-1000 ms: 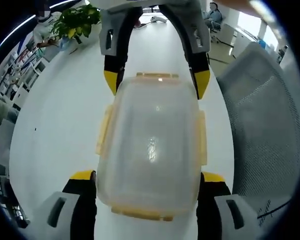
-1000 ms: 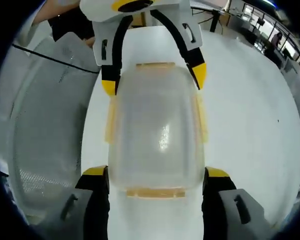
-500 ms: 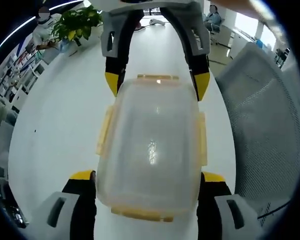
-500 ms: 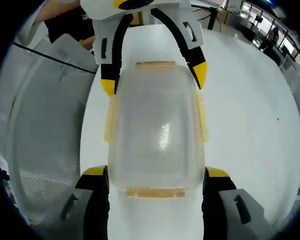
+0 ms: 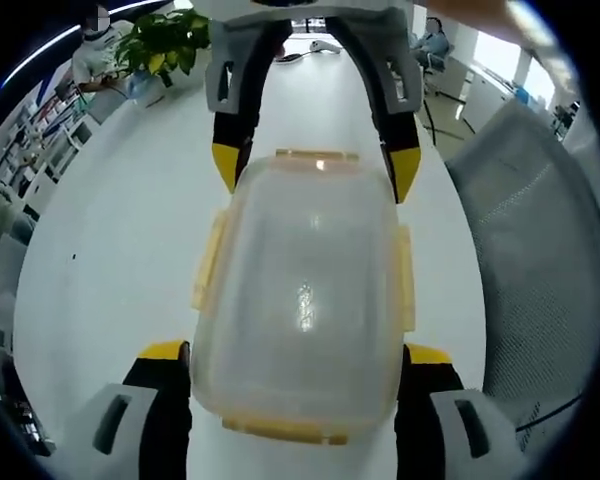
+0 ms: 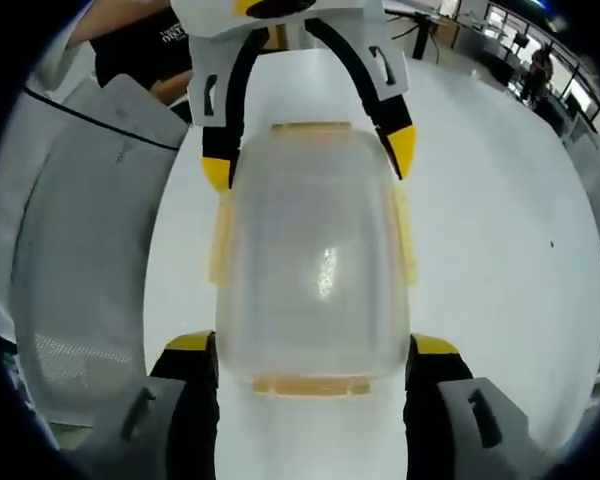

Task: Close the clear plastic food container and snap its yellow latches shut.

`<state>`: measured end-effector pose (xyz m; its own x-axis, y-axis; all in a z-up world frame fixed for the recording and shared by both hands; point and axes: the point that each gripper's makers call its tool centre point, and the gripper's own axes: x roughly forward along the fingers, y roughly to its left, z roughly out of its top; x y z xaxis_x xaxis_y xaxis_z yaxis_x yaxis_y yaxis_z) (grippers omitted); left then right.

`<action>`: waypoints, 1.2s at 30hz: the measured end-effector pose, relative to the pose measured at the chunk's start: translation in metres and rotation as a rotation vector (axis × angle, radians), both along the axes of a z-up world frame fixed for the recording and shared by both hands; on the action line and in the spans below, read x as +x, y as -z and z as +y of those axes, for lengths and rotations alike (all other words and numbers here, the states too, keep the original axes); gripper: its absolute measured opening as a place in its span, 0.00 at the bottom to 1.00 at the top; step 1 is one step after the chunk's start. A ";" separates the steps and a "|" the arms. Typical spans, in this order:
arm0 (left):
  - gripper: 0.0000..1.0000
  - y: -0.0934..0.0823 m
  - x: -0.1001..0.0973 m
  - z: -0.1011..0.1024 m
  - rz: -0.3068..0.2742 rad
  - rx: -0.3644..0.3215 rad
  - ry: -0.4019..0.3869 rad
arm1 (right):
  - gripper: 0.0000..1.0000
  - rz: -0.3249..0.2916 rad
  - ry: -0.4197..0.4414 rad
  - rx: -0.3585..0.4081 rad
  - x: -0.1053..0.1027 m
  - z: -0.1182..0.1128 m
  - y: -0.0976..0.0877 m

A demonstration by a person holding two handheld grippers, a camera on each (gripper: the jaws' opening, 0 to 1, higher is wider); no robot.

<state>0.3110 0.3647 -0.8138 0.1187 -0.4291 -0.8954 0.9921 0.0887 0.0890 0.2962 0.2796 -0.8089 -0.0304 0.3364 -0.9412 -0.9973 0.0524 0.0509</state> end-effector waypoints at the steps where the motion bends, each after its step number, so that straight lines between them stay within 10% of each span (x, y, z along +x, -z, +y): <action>1: 0.83 0.000 0.001 0.000 0.002 0.000 -0.002 | 0.73 0.000 -0.002 -0.001 0.002 0.000 0.000; 8: 0.86 0.007 0.011 0.001 0.068 -0.015 -0.048 | 0.73 0.005 -0.027 -0.005 0.013 -0.001 0.002; 36: 0.85 0.001 0.062 -0.002 0.038 0.003 -0.039 | 0.74 0.007 0.000 0.018 0.064 -0.002 0.000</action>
